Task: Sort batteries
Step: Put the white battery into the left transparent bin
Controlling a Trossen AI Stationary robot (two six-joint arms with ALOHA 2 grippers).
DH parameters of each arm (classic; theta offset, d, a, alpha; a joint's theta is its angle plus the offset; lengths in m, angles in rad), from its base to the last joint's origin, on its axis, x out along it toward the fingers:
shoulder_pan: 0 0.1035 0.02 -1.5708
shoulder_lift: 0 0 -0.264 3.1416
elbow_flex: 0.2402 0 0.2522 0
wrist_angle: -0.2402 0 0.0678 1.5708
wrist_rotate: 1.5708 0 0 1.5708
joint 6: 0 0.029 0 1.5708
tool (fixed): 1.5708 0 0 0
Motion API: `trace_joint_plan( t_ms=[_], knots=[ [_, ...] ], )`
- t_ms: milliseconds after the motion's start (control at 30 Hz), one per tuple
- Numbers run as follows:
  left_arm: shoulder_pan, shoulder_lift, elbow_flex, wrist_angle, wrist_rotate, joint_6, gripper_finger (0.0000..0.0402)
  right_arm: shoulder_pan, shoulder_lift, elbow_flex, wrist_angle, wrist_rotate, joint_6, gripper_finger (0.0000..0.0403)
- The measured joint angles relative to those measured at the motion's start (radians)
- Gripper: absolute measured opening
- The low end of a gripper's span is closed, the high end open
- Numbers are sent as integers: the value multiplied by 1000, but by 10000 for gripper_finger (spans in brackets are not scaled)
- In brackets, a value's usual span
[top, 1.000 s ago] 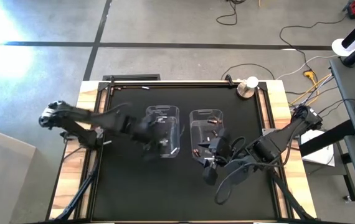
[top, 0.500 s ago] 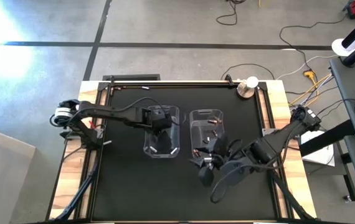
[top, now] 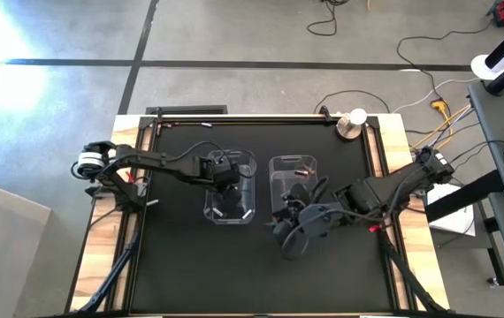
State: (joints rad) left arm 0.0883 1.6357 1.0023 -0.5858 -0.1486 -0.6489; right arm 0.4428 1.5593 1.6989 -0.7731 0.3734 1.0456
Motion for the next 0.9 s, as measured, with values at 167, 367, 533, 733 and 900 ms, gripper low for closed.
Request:
trace_joint_plan(
  t_ms=[167,367,533,733,900],
  knots=[
    [-29,86,107,-125,-20,83,177,-10,-7,0,-23,24,83,231],
    [-37,267,252,-244,3,171,180,-40,-21,31,-119,57,101,222],
    [-43,321,292,-248,0,173,183,-31,-35,45,-166,56,155,221],
    [-41,327,307,-225,2,195,184,-29,-42,47,-248,56,211,226],
    [-42,327,308,-227,2,196,195,-35,-57,47,-289,69,204,248]
  ],
)
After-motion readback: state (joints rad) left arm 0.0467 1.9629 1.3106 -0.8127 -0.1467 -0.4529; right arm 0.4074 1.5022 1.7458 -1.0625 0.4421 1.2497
